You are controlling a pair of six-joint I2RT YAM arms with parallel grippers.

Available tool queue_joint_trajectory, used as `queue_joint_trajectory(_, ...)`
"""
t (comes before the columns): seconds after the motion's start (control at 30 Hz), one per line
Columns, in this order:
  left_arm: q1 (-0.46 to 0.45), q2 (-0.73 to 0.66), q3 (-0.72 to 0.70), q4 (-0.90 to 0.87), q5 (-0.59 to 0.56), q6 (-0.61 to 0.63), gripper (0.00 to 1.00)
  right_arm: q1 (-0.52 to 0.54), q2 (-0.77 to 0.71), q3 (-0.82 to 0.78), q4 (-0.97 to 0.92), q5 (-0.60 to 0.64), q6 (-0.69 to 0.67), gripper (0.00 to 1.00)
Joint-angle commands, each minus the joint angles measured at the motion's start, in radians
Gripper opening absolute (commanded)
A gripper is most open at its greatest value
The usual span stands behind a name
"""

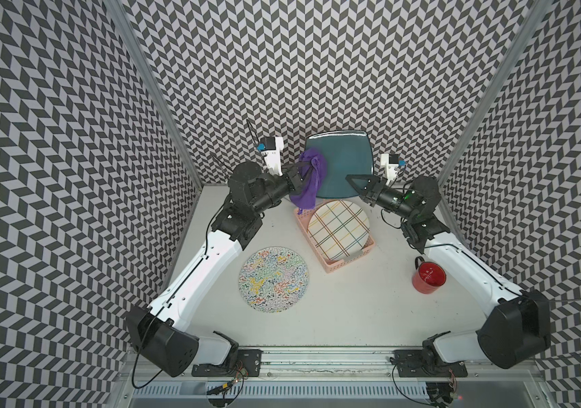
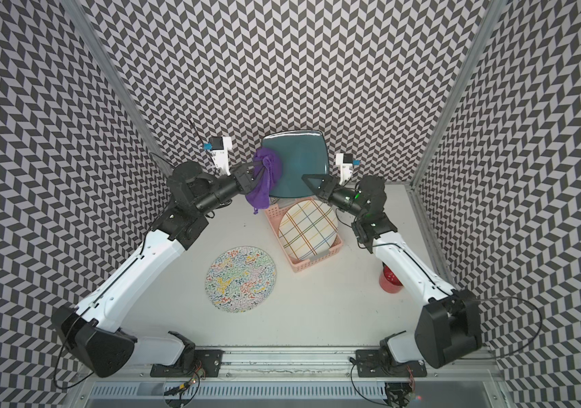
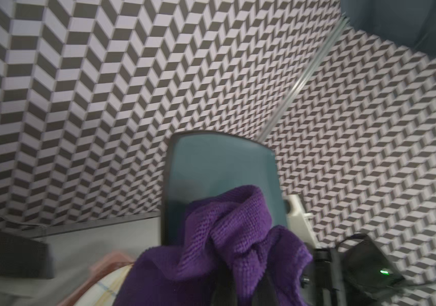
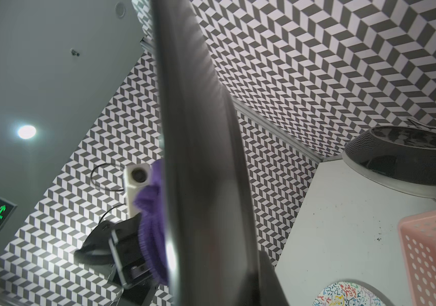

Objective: Wipe the wet plate dry
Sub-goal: Wipe the plate with towel.

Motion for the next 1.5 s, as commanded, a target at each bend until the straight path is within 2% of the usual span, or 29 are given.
queue_joint_trajectory(0.0,-0.081,0.060,0.057,-0.265,-0.236,0.318,0.00,0.024,-0.060,0.066,0.157,0.010,-0.050,0.00)
queue_joint_trajectory(0.17,-0.237,0.118,0.054,-0.284,-0.281,0.386,0.00,0.051,-0.037,0.111,0.182,0.017,-0.016,0.00)
queue_joint_trajectory(0.27,-0.255,0.130,0.058,-0.275,-0.292,0.369,0.00,0.053,-0.019,0.129,0.235,0.020,0.039,0.00)
queue_joint_trajectory(0.33,-0.201,0.118,0.057,-0.269,-0.291,0.342,0.00,0.052,-0.014,0.143,0.248,0.027,0.053,0.00)
queue_joint_trajectory(0.47,-0.024,0.079,0.016,-0.227,-0.169,0.253,0.00,0.054,-0.018,0.140,0.260,0.019,0.069,0.00)
queue_joint_trajectory(0.6,-0.005,0.085,0.010,-0.239,-0.178,0.265,0.00,0.089,-0.032,0.110,0.235,-0.009,0.038,0.00)
queue_joint_trajectory(0.77,0.118,0.105,0.022,-0.216,-0.151,0.238,0.00,0.168,-0.086,0.026,0.185,-0.018,-0.019,0.00)
queue_joint_trajectory(0.87,0.061,0.134,0.051,-0.210,-0.102,0.290,0.00,0.184,-0.085,0.001,0.227,-0.018,0.020,0.00)
queue_joint_trajectory(0.97,-0.010,0.167,0.063,-0.230,-0.127,0.323,0.00,0.187,-0.067,0.027,0.232,-0.031,0.019,0.00)
queue_joint_trajectory(1.07,0.074,0.155,0.017,-0.186,-0.071,0.253,0.00,0.200,-0.079,0.035,0.181,-0.037,-0.030,0.00)
queue_joint_trajectory(1.13,0.109,0.141,-0.001,-0.151,-0.031,0.267,0.00,0.228,-0.092,0.016,0.163,-0.034,-0.058,0.00)
queue_joint_trajectory(1.2,0.067,0.151,0.029,-0.184,-0.025,0.348,0.00,0.254,-0.092,0.010,0.142,-0.030,-0.089,0.00)
queue_joint_trajectory(1.3,-0.064,0.174,0.046,-0.227,-0.034,0.466,0.00,0.262,-0.070,0.047,0.117,-0.030,-0.113,0.00)
queue_joint_trajectory(1.37,-0.123,0.175,0.029,-0.224,-0.071,0.498,0.00,0.253,-0.056,0.082,0.102,-0.019,-0.119,0.00)
queue_joint_trajectory(1.47,-0.081,0.160,0.019,-0.200,-0.093,0.440,0.00,0.216,-0.053,0.081,0.137,-0.015,-0.069,0.00)
